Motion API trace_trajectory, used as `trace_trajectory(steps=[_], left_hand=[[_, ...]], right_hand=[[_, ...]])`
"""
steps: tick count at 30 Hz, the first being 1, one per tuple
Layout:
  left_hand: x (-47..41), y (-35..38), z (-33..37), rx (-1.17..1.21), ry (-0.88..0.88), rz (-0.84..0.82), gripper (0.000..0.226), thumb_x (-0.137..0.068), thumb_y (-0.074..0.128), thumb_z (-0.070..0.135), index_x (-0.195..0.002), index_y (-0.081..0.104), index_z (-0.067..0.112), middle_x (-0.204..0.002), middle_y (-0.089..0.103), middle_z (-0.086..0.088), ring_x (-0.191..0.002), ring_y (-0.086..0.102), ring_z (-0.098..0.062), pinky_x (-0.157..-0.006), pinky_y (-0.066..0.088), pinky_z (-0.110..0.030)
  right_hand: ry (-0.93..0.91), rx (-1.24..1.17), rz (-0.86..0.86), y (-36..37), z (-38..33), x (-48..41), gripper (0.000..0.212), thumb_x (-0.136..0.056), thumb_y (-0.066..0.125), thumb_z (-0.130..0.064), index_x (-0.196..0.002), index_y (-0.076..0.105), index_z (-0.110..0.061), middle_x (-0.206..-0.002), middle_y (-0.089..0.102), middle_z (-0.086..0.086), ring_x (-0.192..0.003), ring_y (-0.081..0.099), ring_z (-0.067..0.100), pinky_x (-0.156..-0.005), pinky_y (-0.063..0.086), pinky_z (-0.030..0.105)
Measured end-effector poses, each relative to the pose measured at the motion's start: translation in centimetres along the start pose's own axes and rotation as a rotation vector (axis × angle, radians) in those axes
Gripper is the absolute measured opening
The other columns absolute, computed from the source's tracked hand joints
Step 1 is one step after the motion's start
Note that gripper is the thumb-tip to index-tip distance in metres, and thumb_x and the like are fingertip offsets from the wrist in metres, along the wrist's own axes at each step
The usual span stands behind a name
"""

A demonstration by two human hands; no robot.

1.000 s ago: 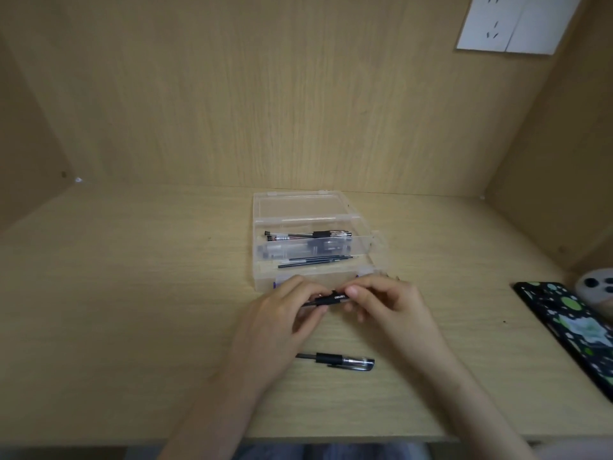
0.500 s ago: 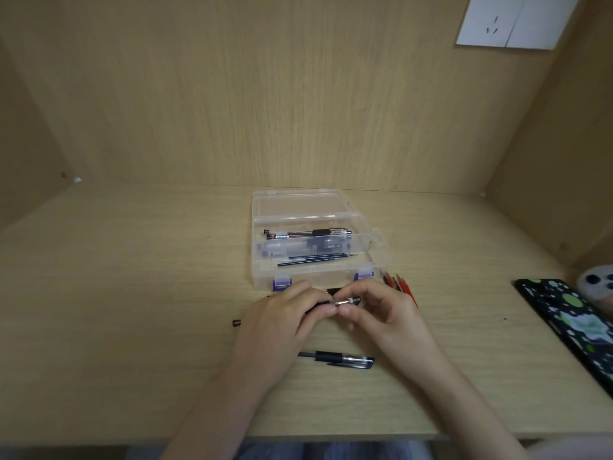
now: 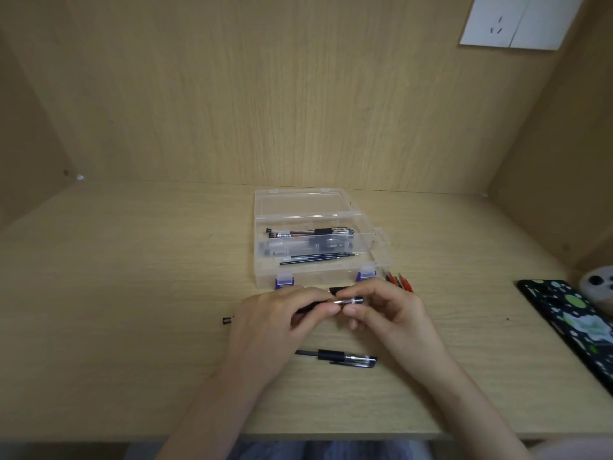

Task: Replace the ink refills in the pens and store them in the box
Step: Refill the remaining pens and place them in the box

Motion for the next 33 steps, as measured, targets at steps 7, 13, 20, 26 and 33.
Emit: trace_trajectory(steps=[7,13,20,26,33], left_hand=[[0.0,0.3,-0.5,0.013,-0.107,-0.043,0.027,-0.080,0.056,0.053,-0.102,0.046,0.041,-0.066,0.053,0.021,-0.063,0.051,0.006,-0.055,0.034,-0.009],[0.0,0.5,-0.9,0.043,-0.126,-0.061,0.021,-0.083,0.065,0.031,-0.090,0.047,0.038,-0.077,0.057,0.026,-0.074,0.056,0.008,-0.061,0.039,-0.007],[0.1,1.0,-0.7,0.063,-0.036,-0.093,0.016,-0.082,0.066,0.032,-0.093,0.055,0.033,-0.087,0.063,0.022,-0.079,0.058,0.005,-0.066,0.046,-0.012],[0.0,1.2,-0.5,0.127,0.055,-0.098,0.026,-0.082,0.051,0.050,-0.094,0.063,0.031,-0.094,0.058,0.019,-0.078,0.059,0.002,-0.065,0.048,-0.022],[0.0,0.9,-0.5,0.183,0.036,-0.059,0.031,-0.083,0.051,0.048,-0.094,0.070,0.027,-0.087,0.063,0.017,-0.075,0.060,0.000,-0.064,0.044,-0.017]], right_hand=[[-0.041,0.360,0.132,-1.3,1.1,-0.4,0.005,-0.084,0.068,-0.028,-0.089,0.069,-0.026,-0.084,0.066,-0.016,-0.082,0.057,0.002,-0.074,0.037,0.010],[-0.130,0.617,-0.003,-0.5,1.6,-0.4,0.031,-0.079,0.056,-0.056,-0.094,0.071,-0.033,-0.089,0.060,-0.021,-0.098,0.043,0.000,-0.086,0.028,0.007],[-0.097,0.391,0.079,-0.9,0.8,-0.4,0.026,-0.074,0.068,-0.049,-0.095,0.070,-0.034,-0.092,0.063,-0.023,-0.099,0.048,0.006,-0.086,0.035,0.016],[-0.091,0.325,0.084,-0.7,0.6,-0.4,0.008,-0.076,0.074,-0.019,-0.081,0.074,-0.025,-0.077,0.064,-0.010,-0.084,0.053,0.003,-0.076,0.036,0.008],[-0.118,0.346,0.109,-0.5,0.1,-0.3,0.013,-0.075,0.075,-0.012,-0.082,0.072,-0.023,-0.081,0.062,-0.013,-0.085,0.053,0.002,-0.078,0.038,0.009]])
Point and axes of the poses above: each hand's wrist, its own x-axis away from the middle knuckle, its own y-axis out of the palm, z = x × y, the point moved 4 cm from there along -x, towards the middle knuckle
